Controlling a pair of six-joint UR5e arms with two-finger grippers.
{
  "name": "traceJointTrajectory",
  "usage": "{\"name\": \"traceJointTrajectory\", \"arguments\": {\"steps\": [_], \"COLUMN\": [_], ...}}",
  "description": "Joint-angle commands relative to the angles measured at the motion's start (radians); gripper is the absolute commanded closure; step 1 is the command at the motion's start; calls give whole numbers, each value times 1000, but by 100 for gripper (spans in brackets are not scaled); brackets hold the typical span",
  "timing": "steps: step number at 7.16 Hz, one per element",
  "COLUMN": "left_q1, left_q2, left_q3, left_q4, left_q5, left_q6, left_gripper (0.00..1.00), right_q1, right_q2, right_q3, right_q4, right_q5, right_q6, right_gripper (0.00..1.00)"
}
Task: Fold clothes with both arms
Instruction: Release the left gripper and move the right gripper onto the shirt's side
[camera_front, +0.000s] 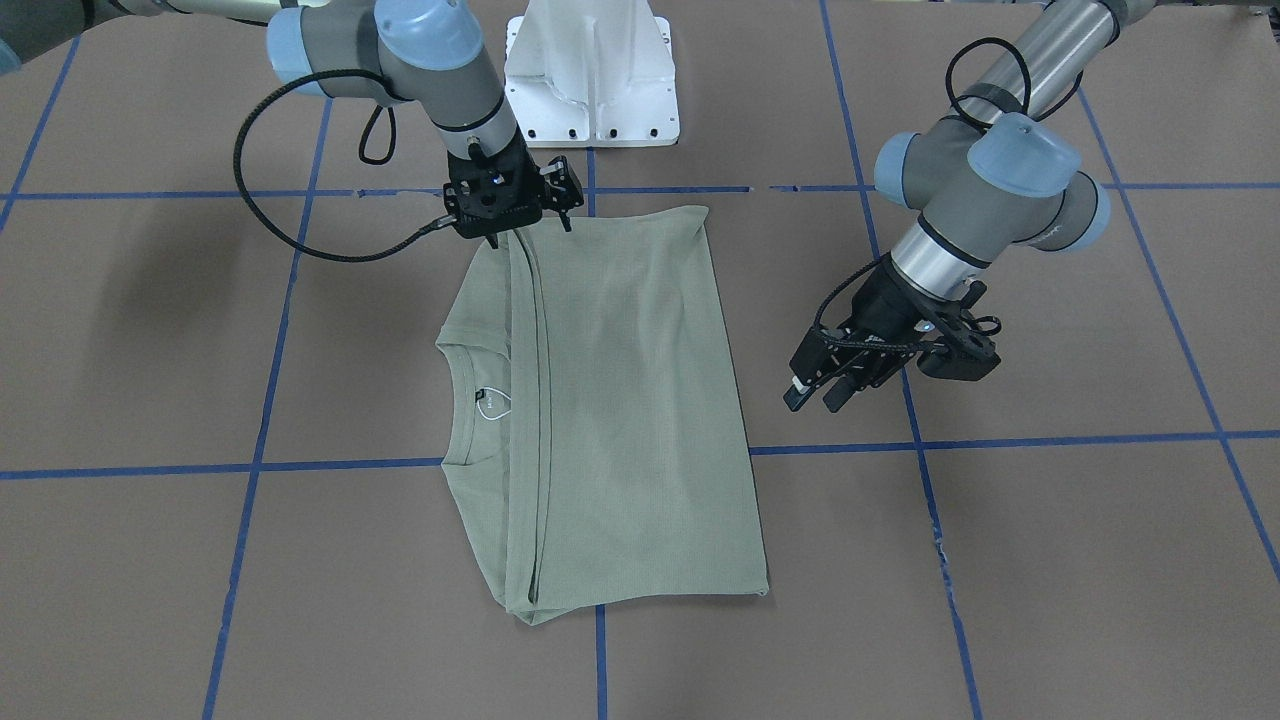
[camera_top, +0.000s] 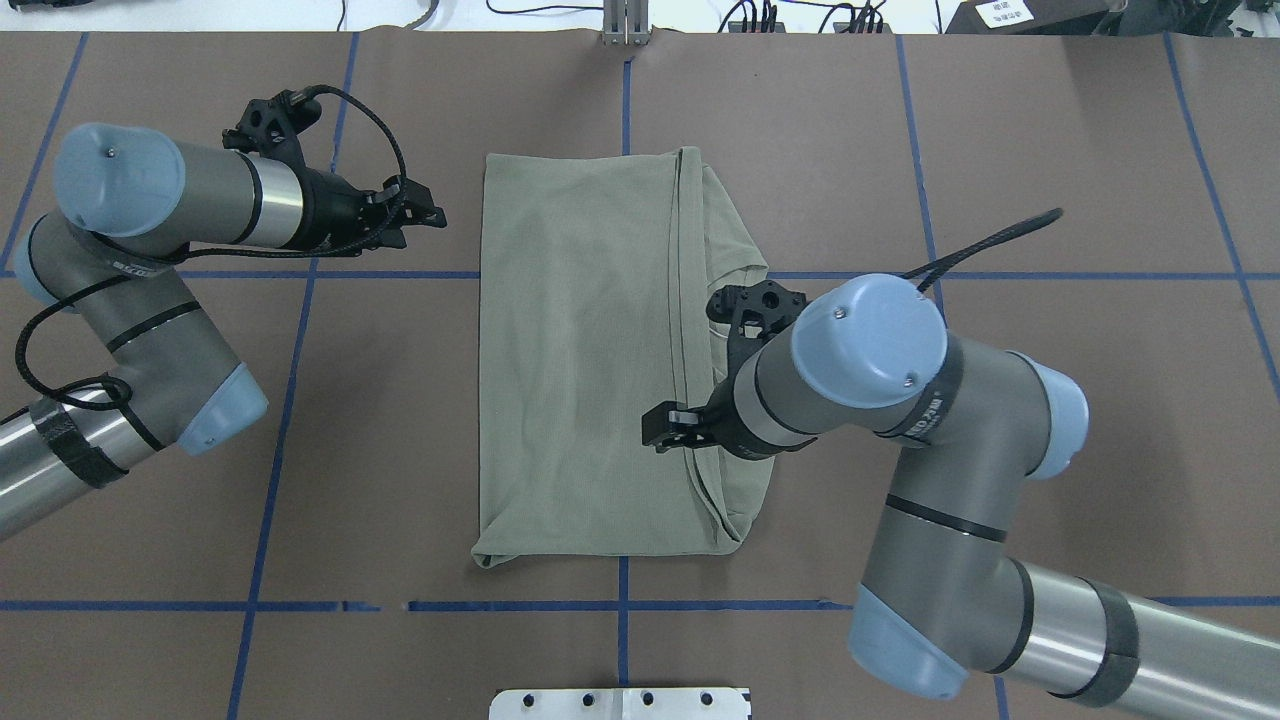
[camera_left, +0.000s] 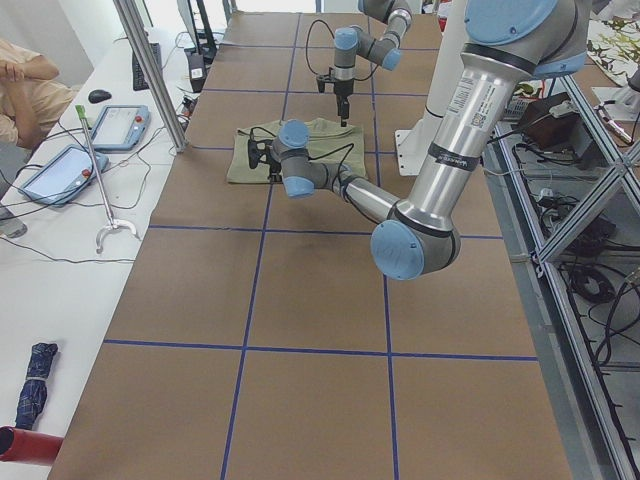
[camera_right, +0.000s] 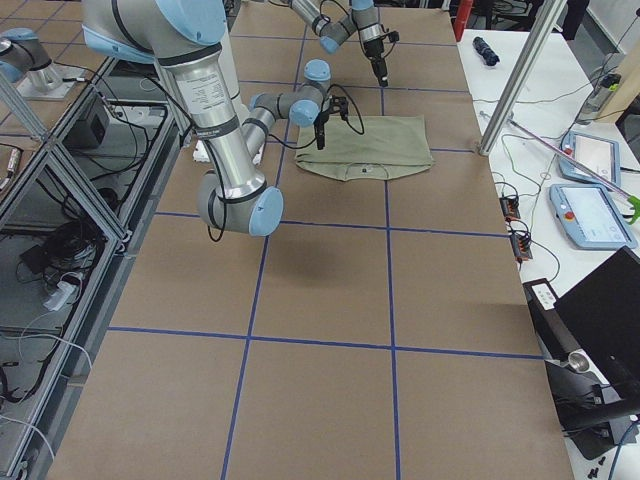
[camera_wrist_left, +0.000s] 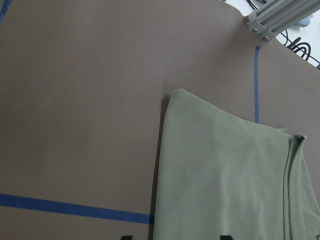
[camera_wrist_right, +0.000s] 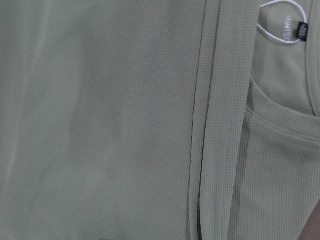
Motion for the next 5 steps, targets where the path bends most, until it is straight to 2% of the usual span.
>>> {"name": "traceJointTrajectory", "arguments": {"steps": [1,3,5], "left_q1": [2,4,4], "left_q2": [10,13,15], "left_q3": [2,2,2], "left_q4": [0,0,0], "left_q5": [3,6,8], "left_q6": [1,0,-1], "left_gripper": [34,34,34], "right_q1": [-7,-58,-64], "right_q2": [58,50,47], "right_q3": [-43,-43,-47], "right_q4": [-132,-180,-212], "right_q5": [-7,-62,-65], "right_q6": [-139,-166,-169], "right_gripper": [0,0,0]}}
